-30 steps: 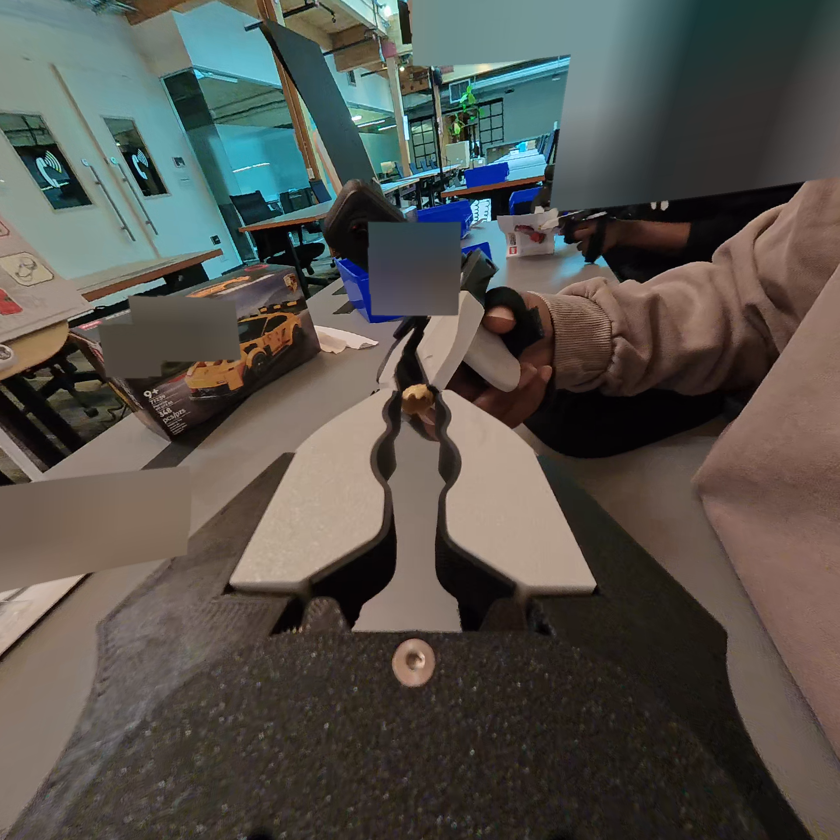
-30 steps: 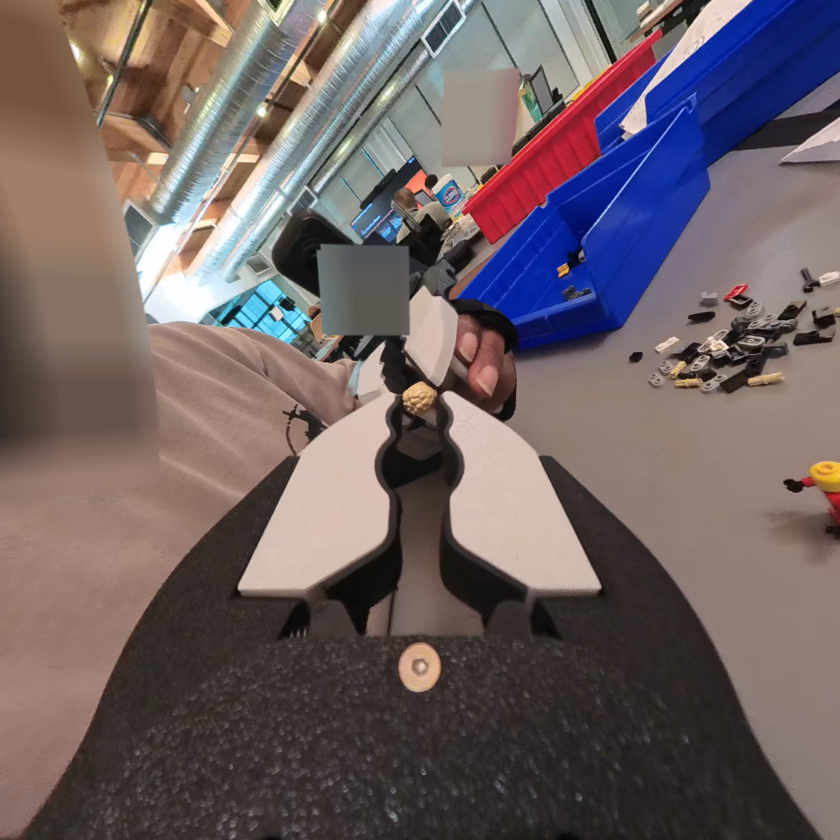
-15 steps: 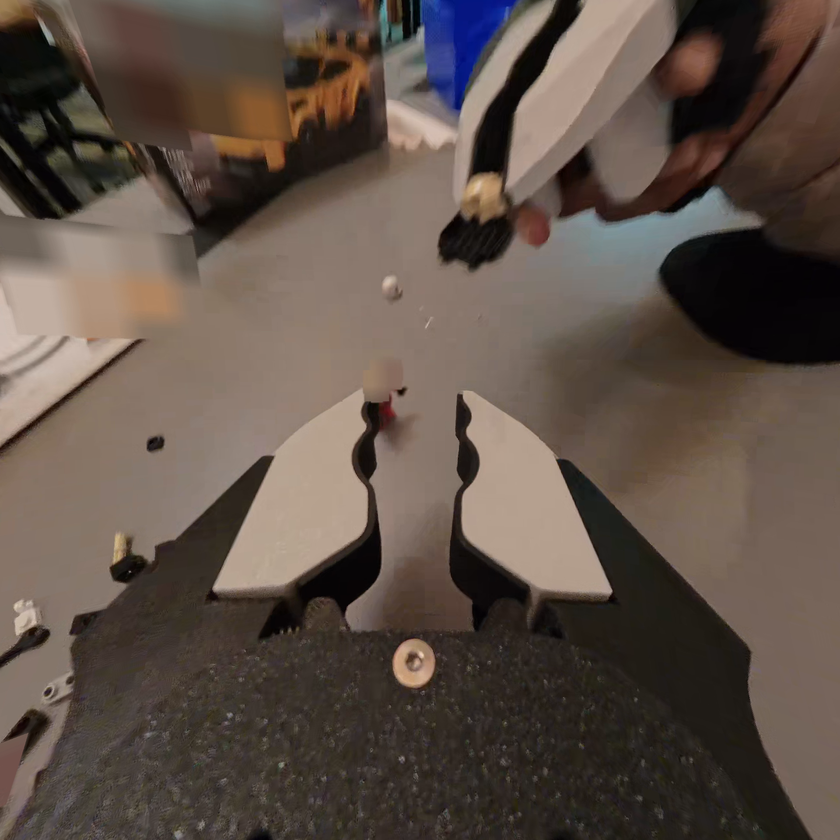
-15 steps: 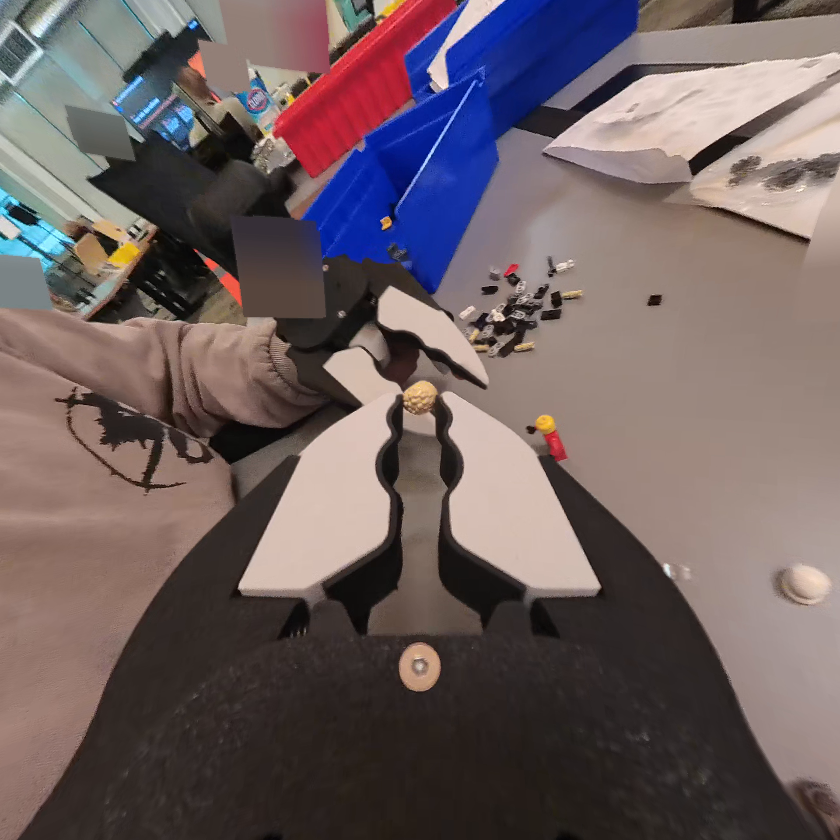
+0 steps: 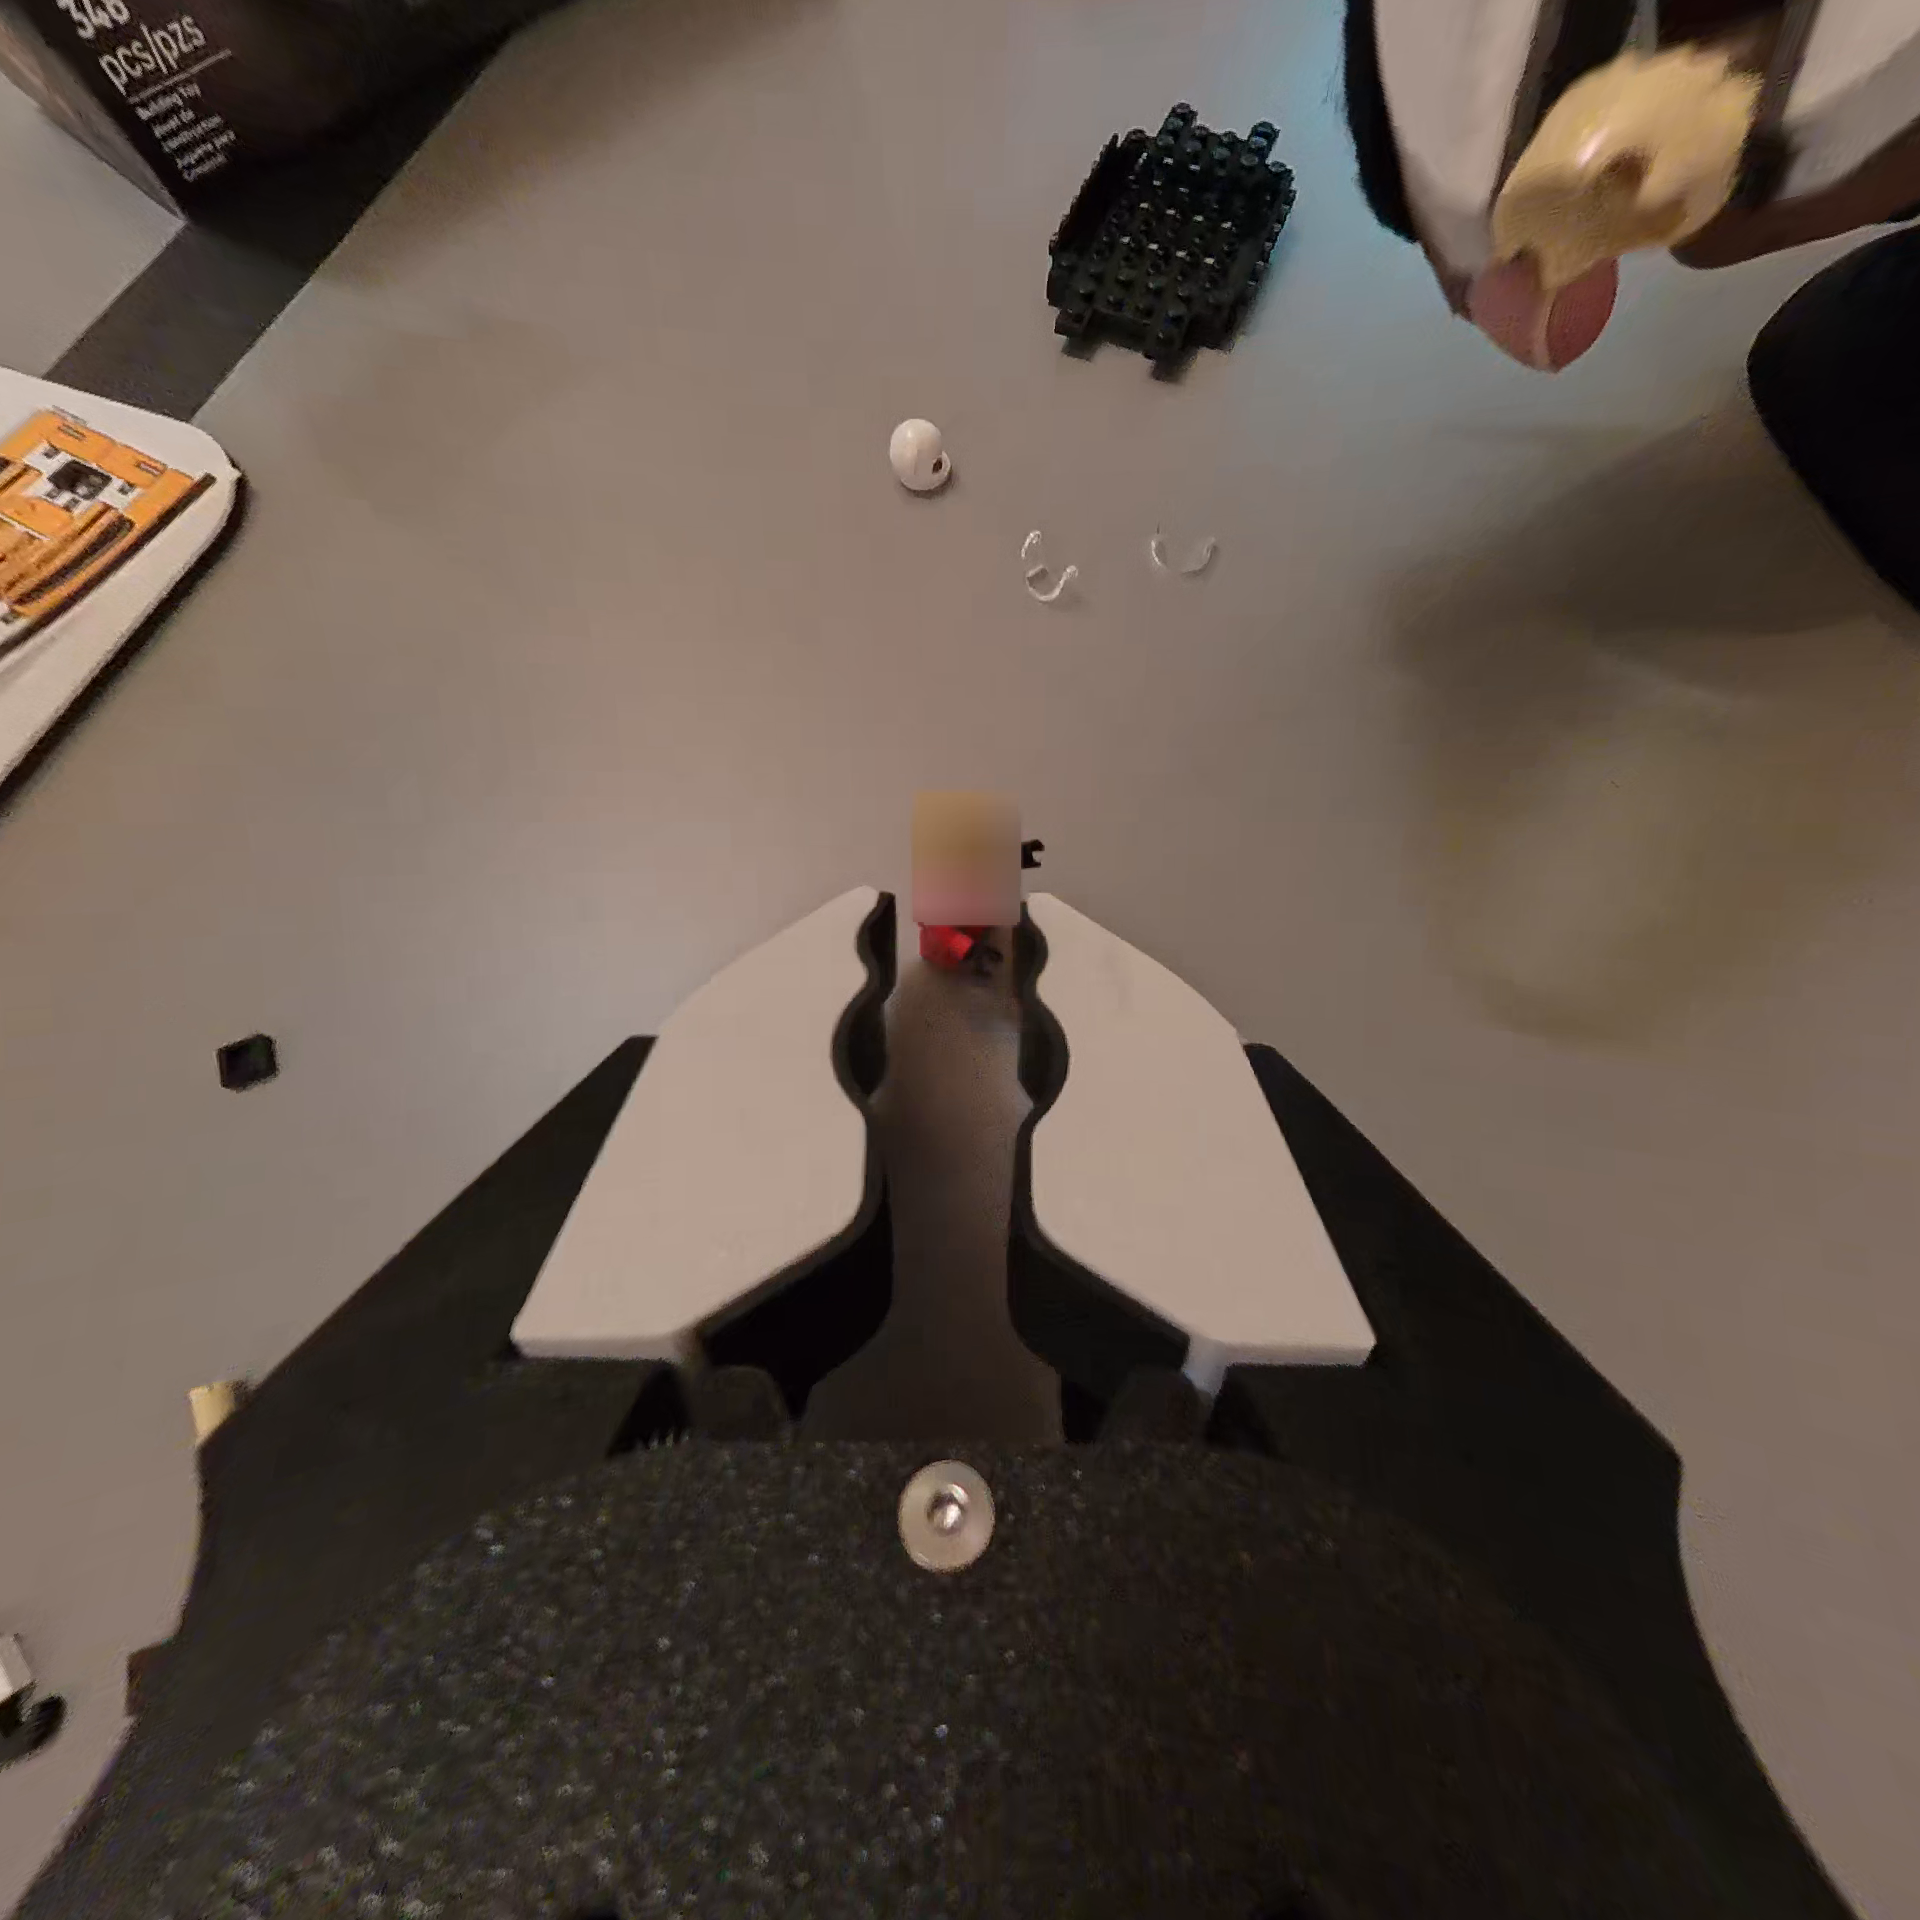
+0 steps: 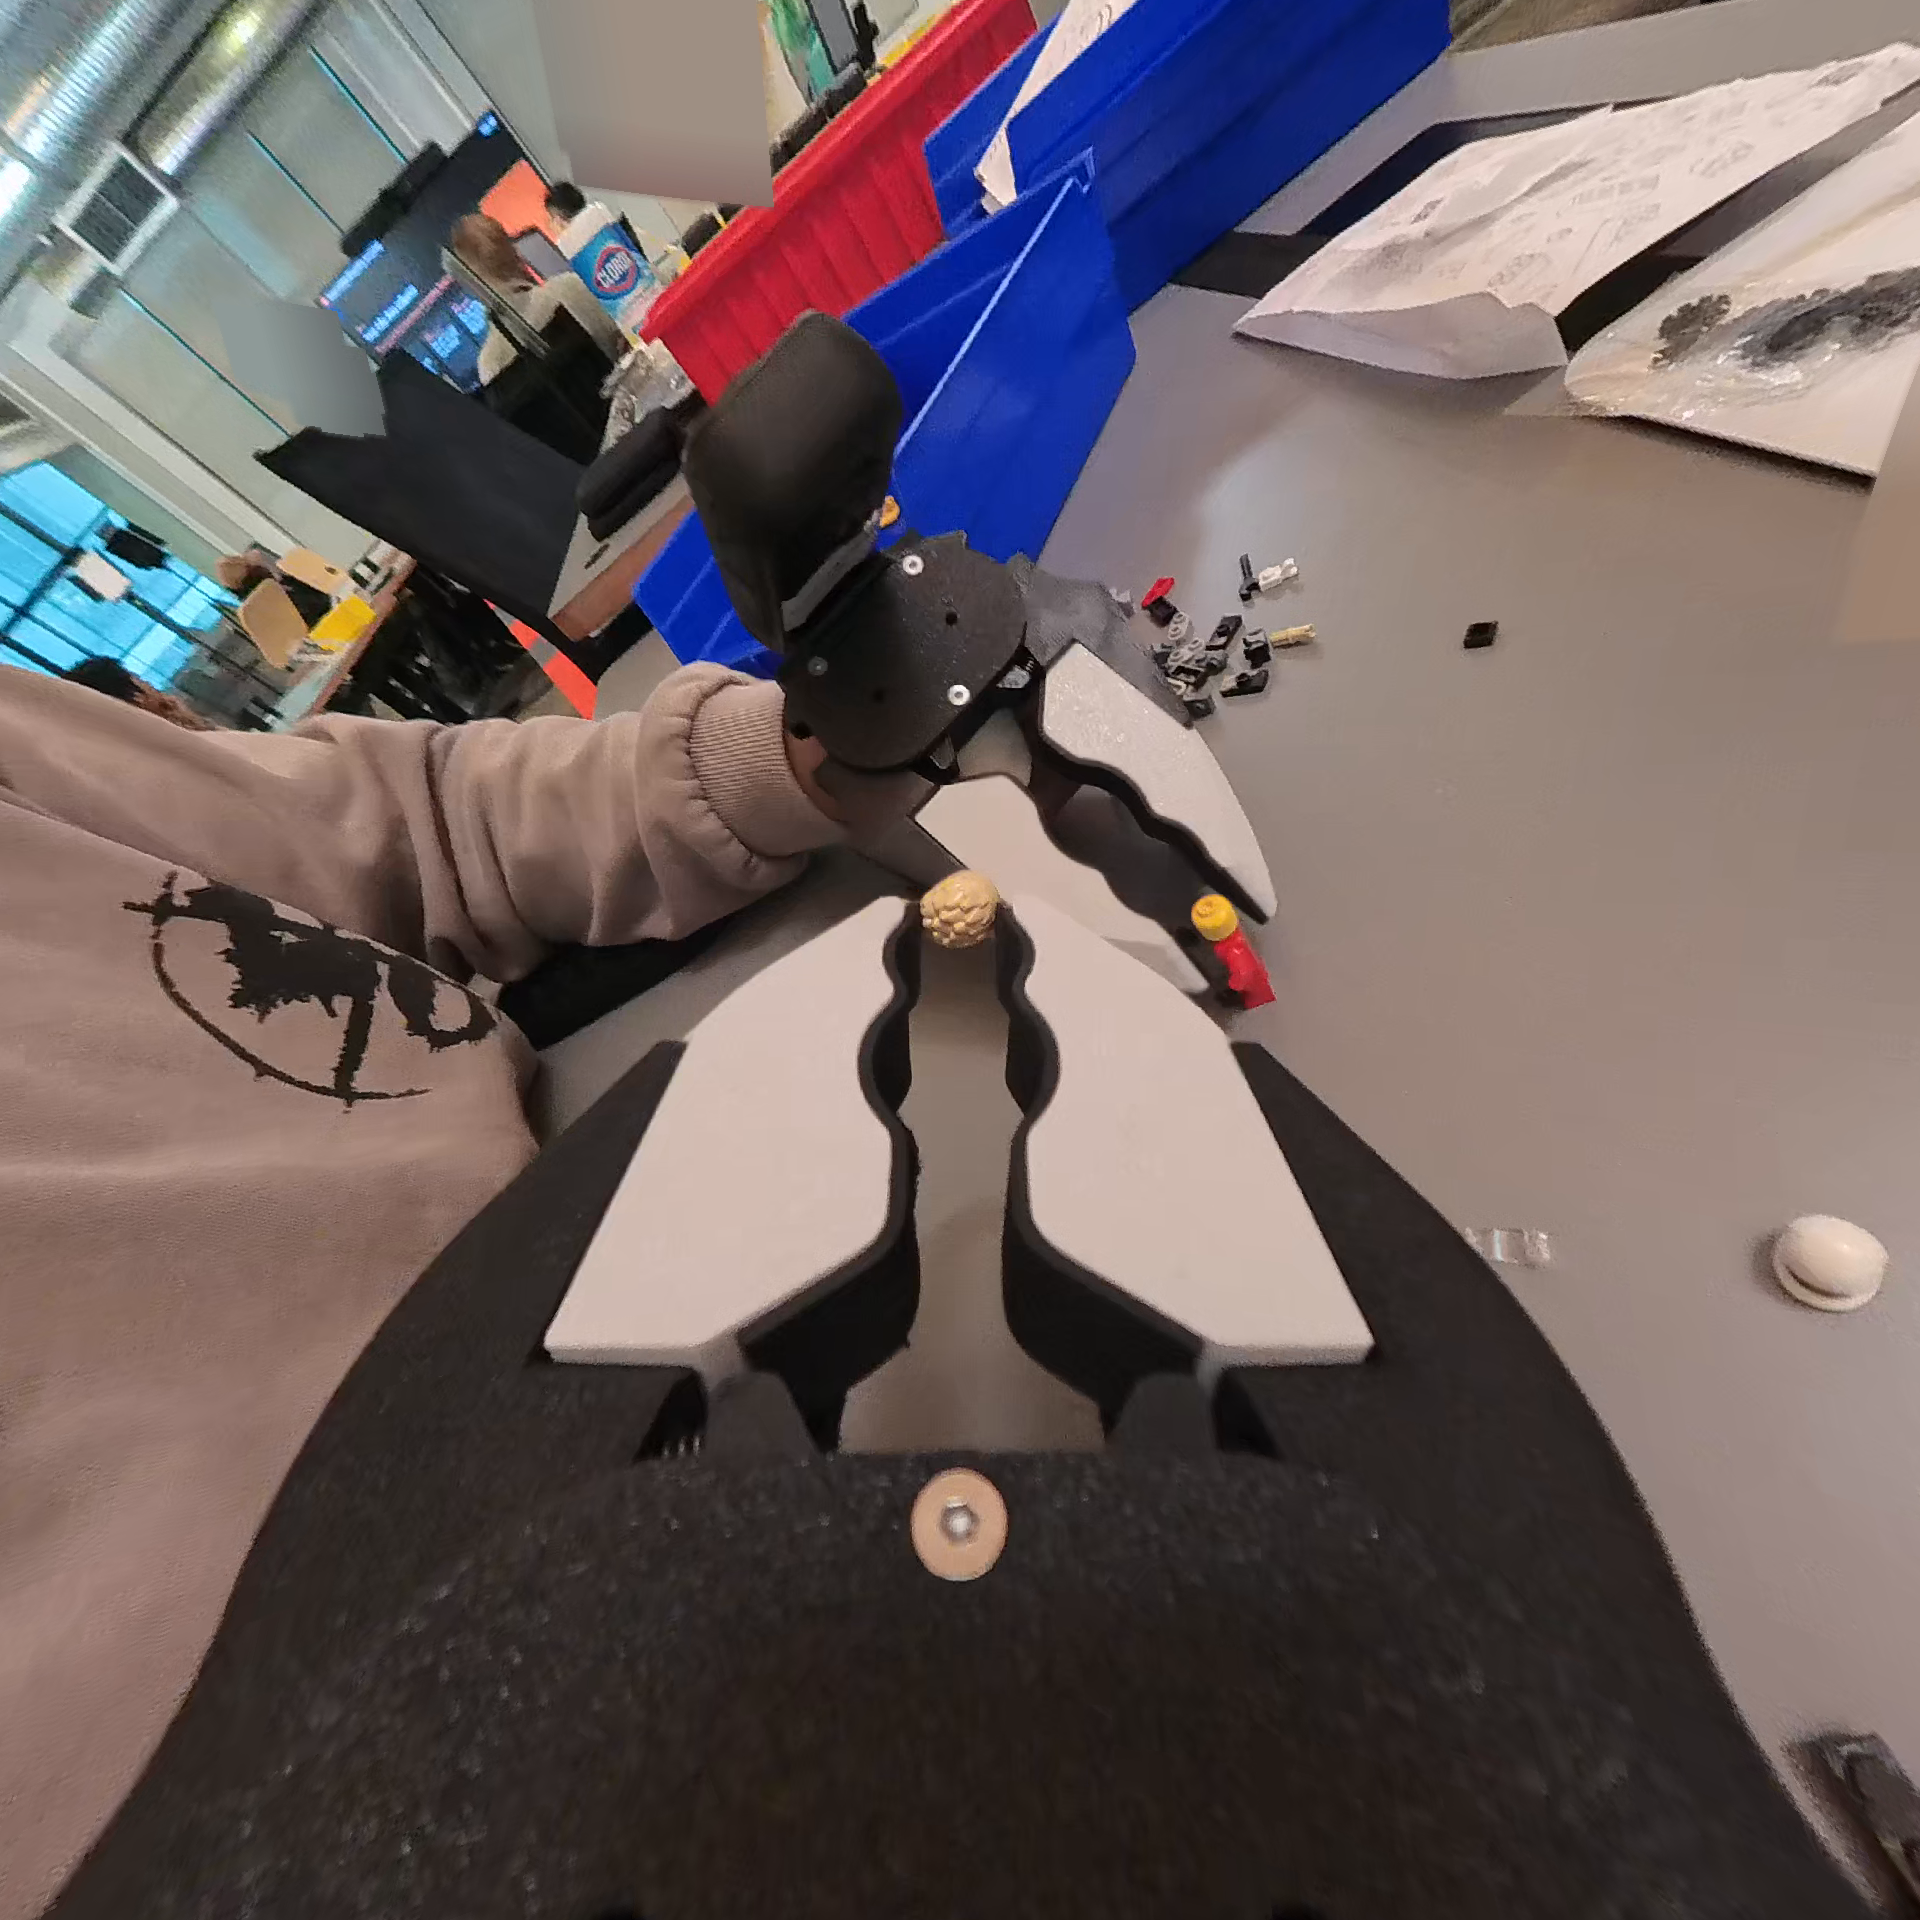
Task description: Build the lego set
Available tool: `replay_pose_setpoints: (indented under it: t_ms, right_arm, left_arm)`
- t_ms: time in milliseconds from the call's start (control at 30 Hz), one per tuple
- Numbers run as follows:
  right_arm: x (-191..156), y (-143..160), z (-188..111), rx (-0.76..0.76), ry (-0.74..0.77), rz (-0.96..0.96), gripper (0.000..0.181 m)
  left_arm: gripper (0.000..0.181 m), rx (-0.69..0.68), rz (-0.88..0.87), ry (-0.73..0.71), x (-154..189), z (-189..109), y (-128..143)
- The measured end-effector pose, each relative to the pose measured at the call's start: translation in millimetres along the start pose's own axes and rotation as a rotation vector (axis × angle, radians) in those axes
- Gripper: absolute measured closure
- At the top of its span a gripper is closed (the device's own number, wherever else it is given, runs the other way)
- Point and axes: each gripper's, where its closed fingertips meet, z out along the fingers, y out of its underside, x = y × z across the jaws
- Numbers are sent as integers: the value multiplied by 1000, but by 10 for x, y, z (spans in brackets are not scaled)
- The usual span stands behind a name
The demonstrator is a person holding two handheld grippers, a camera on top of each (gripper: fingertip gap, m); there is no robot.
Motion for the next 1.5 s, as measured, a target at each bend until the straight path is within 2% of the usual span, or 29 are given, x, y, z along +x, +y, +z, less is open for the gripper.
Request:
replay_pose_setpoints:
  t_ms: [67,367,667,1167,1367,1500]
  right_arm:
    - [30,45,25,-17,14,-6,168]
    - [287,272,74,-154,206,-92,168]
    - [249,416,231,-301,303,-244,168]
    - [141,478,300,-390,298,-270,168]
    - [104,457,293,-360,265,-234,165]
    - [26,357,248,-288,206,-227,160]
  left_arm:
    - [168,-6,18,-18,-12,23,-7]
    - [168,-60,47,-80,235,19,-65]
    - [168,-70,123,-129,435,-109,-140]
    - [168,-80,150,-126,468,-181,-113]
    - [168,-44,99,-68,521,-197,-153]
    - [168,-24,48,-13,571,-214,-174]
